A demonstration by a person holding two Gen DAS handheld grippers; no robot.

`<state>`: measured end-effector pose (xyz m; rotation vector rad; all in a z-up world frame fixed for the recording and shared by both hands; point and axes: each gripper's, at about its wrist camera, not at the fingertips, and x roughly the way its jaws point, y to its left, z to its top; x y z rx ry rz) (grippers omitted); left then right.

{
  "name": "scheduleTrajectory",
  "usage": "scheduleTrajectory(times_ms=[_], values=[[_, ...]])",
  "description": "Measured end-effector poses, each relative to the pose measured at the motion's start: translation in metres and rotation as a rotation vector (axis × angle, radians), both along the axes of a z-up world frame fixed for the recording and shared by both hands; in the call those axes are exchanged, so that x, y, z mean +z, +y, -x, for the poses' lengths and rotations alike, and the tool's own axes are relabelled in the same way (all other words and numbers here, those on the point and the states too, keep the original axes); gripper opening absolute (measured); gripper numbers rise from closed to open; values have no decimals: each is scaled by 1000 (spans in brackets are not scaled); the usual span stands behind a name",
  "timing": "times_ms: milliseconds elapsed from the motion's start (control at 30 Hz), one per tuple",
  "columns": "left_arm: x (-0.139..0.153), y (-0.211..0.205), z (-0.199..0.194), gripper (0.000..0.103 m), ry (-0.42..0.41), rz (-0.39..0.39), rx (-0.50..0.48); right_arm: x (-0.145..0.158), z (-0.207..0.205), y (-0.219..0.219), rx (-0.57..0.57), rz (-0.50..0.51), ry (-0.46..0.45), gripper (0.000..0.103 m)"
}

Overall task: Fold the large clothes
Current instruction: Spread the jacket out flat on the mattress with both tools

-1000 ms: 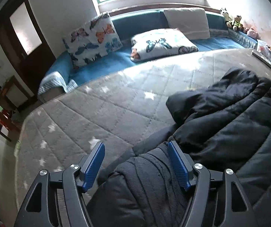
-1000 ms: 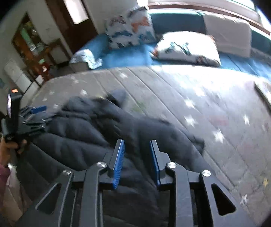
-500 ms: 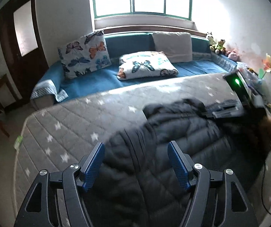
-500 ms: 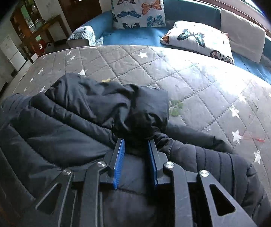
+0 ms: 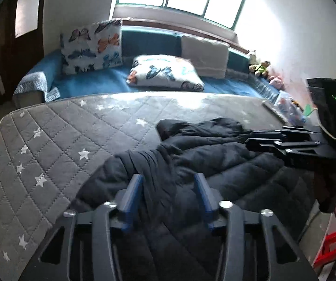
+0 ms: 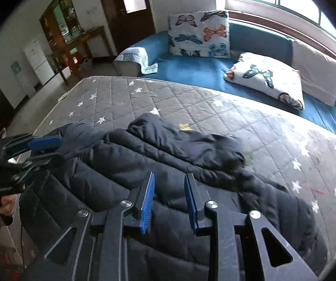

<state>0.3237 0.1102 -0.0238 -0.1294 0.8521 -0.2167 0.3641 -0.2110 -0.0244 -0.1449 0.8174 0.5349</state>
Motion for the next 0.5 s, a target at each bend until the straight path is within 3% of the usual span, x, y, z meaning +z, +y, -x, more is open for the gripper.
scheduleTrajectory(times_ms=[167, 267, 500], values=[[-21, 20, -20, 30, 67, 64, 78, -11, -26, 20, 25, 6, 54, 29], [-29, 22, -20, 21, 64, 19, 94, -26, -40, 29, 4, 42, 72, 29], [-41, 16, -18, 21, 38, -26, 119, -43, -46, 17, -24, -9, 56, 29]])
